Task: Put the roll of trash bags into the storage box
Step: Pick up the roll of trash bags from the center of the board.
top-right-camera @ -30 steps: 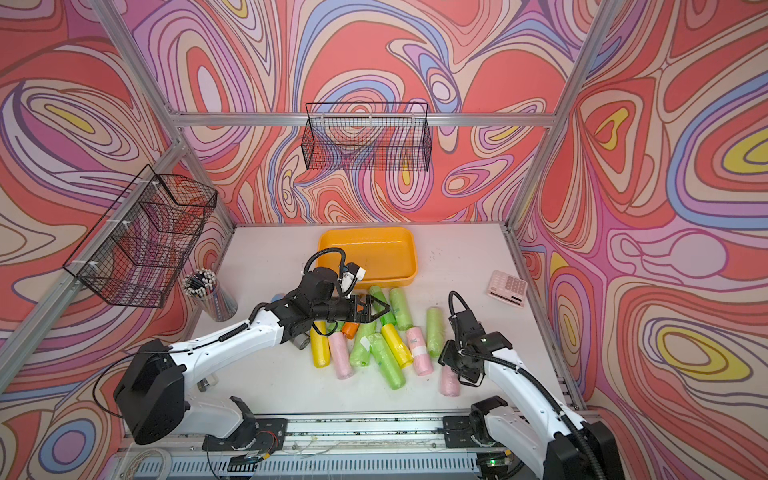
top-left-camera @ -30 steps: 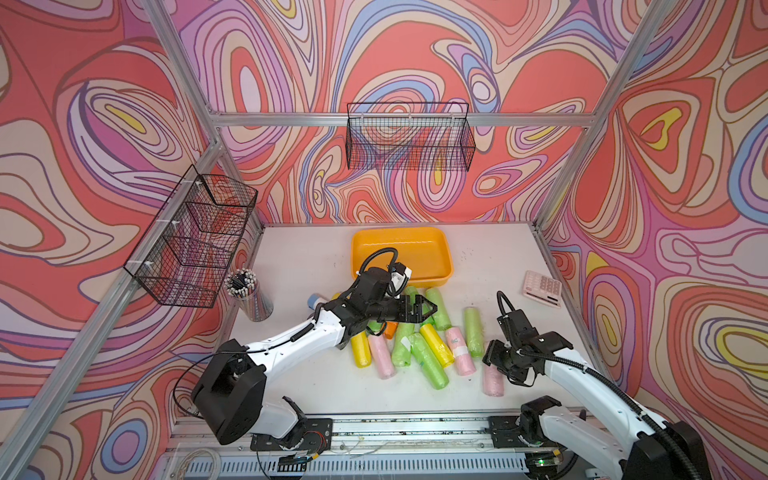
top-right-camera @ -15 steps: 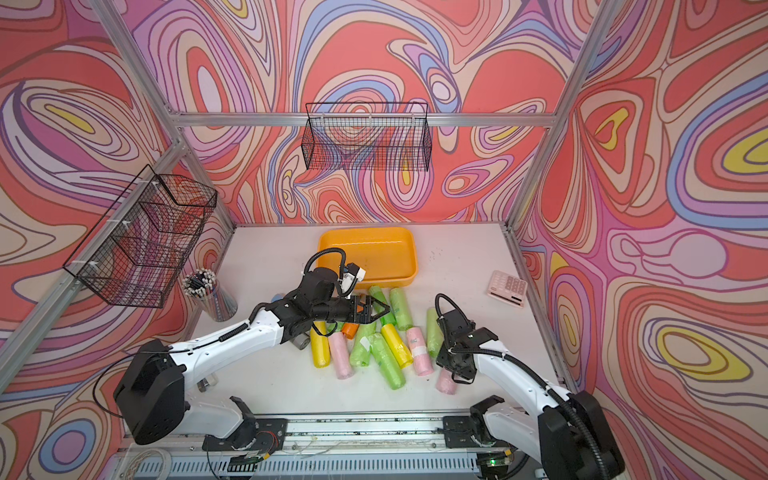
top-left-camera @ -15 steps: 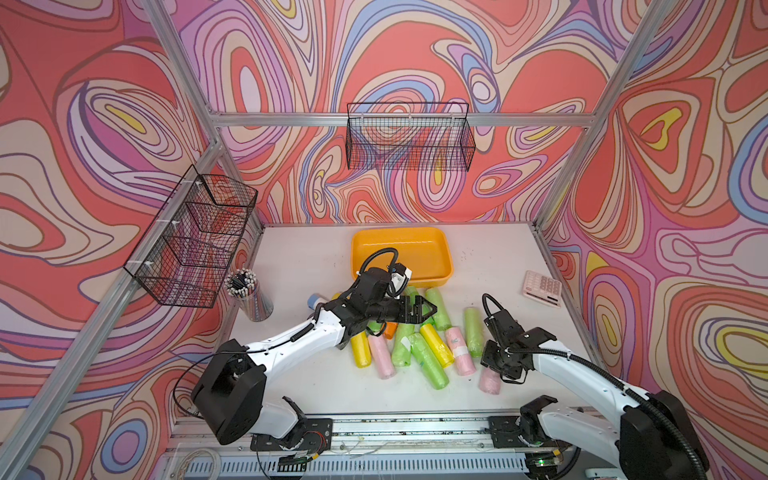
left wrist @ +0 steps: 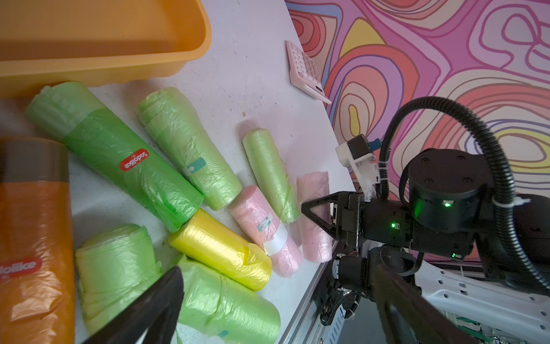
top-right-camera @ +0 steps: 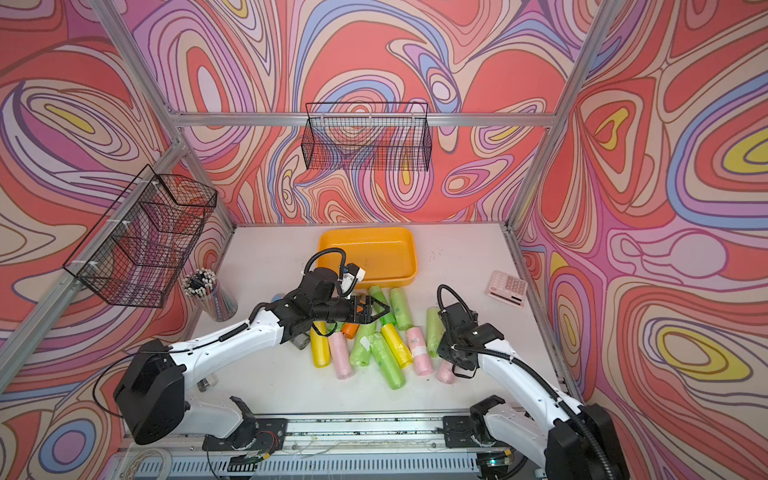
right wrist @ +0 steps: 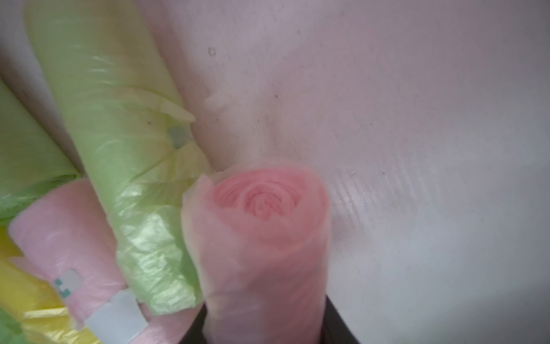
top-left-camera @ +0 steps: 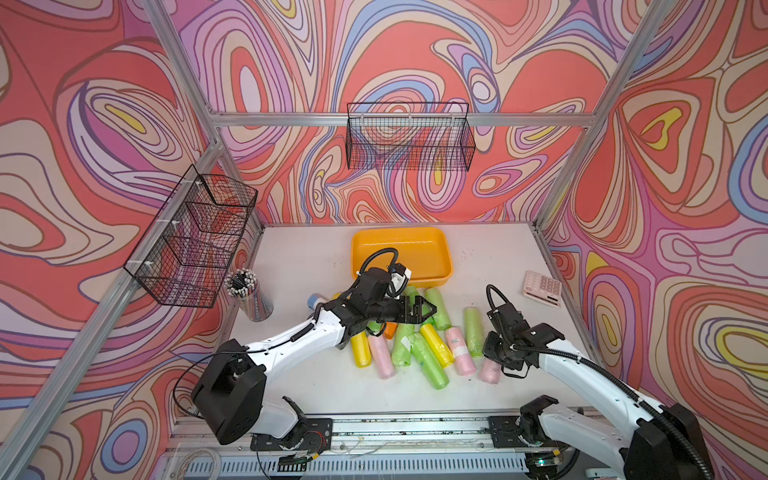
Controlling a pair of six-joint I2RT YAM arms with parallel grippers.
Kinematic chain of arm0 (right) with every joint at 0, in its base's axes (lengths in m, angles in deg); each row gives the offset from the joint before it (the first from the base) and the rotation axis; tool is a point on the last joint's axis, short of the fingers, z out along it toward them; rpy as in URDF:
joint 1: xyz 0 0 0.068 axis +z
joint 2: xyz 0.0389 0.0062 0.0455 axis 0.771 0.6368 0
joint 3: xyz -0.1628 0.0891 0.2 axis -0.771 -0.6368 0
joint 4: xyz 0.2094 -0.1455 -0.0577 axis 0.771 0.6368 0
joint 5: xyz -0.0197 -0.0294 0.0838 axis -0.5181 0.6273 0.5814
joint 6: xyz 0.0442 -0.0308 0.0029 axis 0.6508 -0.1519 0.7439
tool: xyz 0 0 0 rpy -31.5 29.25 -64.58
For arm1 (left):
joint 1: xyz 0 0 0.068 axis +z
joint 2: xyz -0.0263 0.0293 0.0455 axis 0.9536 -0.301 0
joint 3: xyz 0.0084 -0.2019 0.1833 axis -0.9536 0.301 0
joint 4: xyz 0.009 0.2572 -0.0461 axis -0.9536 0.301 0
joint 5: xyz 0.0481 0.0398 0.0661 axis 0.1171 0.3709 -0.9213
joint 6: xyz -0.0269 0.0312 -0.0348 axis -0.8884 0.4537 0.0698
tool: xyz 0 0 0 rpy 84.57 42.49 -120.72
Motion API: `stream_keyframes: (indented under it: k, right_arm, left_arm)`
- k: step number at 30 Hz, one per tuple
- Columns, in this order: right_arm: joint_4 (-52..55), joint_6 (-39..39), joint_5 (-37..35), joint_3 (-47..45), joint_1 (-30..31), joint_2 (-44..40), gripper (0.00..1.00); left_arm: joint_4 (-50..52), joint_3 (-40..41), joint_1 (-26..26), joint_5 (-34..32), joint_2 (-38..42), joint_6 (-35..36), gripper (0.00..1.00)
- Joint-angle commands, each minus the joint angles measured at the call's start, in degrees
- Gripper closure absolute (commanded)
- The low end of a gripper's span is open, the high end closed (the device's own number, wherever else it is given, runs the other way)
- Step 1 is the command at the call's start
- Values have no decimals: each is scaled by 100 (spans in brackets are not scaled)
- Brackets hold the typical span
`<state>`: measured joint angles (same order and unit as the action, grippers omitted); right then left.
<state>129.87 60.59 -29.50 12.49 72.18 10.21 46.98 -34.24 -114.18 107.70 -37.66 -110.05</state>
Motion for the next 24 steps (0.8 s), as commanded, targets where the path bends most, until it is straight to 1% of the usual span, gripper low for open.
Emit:
stream_keyframes:
  k: [1,5,7,12,16,24]
  right_arm:
    - [154,-38,-96,312,19,-75,66]
    - [216,-79,-146,523,24,-75,66]
    - [142,-88,-80,577,24,-75,69]
    - [-91,-61,165,800,24,-37,70]
    - [-209,-18,131,975,24,-40,71]
    - [-629,-197,251,1462,24,518,72]
  left_arm:
    - [55,-60,-37,-35,-29,30,0]
    - [96,-71,-41,-61,-21,30,0]
    - [163,-117,-40,-60,-4,52,0]
    - [407,-237,-40,-157,58,182,0]
    - [625,-313,-38,-295,158,259,0]
    - [920,-409,-40,-464,318,330,0]
